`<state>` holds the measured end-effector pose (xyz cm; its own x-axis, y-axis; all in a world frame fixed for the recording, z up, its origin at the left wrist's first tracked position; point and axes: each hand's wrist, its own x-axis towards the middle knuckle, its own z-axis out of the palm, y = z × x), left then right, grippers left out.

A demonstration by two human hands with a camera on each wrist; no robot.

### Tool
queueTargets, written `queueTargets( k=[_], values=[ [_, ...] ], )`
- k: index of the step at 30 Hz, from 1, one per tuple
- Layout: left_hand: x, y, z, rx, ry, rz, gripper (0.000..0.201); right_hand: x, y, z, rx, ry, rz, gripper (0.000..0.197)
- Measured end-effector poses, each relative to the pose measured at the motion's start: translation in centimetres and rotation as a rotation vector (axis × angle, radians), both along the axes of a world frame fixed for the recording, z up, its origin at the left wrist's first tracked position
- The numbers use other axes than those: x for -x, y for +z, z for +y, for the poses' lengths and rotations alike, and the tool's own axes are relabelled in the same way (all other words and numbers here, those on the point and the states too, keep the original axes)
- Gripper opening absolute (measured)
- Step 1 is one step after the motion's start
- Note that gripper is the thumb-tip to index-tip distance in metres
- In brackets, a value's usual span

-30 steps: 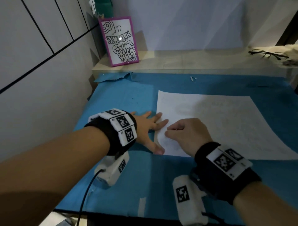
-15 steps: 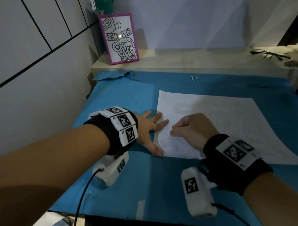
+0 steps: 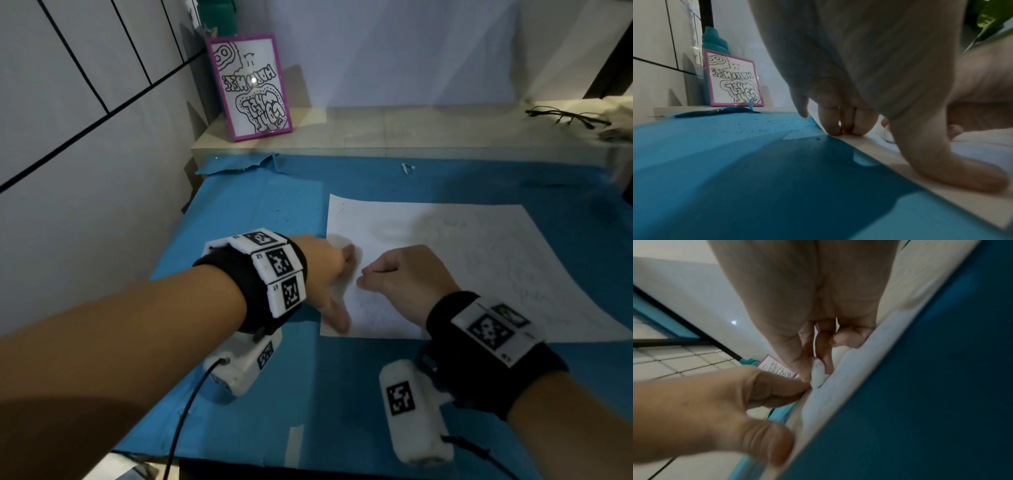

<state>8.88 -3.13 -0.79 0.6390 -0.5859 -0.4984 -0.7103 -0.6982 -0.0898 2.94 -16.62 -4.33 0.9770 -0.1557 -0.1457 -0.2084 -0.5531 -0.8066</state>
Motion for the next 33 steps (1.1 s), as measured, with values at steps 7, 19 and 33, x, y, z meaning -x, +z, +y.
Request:
queueTargets(
  k=[7,19,33],
  values=[
    [0.0,-0.1,-0.7,-0.191,-0.022,0.028,0.098,0.1,0.1,-0.2,0.031,0.036,0.014,0.017],
    [0.2,-0.3,-0.6,-0.140,-0.034,-0.010,0.104,0.7,0.4,-0.1,0.066,0.189,0.079,0.006],
    [0.3,-0.4,-0.8,-0.183,-0.051,-0.004,0.105,0.7,0.1,-0.3,0.155,0.137,0.033,0.005]
  ],
)
